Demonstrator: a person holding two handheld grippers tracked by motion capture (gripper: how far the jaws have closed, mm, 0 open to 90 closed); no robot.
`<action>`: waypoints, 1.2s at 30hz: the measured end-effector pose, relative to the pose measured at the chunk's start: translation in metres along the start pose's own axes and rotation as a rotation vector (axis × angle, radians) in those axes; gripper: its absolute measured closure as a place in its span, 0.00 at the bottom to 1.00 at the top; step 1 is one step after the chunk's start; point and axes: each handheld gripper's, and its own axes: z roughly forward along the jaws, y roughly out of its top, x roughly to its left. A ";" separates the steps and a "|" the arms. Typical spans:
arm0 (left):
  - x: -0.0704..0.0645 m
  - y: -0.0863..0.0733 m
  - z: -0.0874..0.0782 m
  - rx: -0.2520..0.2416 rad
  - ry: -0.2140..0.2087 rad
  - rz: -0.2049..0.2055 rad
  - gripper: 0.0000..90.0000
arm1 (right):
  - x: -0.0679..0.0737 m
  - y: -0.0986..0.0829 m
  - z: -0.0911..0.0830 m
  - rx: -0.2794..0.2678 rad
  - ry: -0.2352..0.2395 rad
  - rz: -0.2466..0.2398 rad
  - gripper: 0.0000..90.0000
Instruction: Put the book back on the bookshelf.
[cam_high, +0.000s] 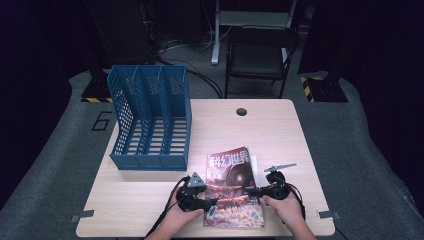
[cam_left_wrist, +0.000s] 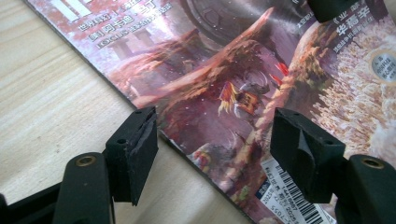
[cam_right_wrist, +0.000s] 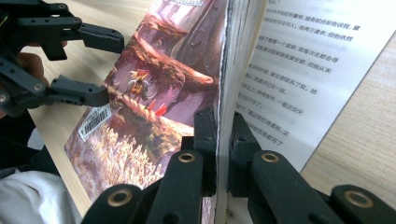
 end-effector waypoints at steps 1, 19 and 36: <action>0.002 0.001 -0.001 0.008 0.000 -0.003 0.35 | 0.001 0.000 0.000 -0.001 -0.001 -0.007 0.95; 0.021 0.009 -0.002 -0.012 -0.042 -0.069 0.21 | 0.015 -0.005 -0.008 -0.092 -0.031 -0.082 0.95; 0.022 0.016 0.011 -0.007 -0.103 -0.067 0.15 | 0.026 -0.004 -0.015 -0.146 -0.010 -0.137 0.95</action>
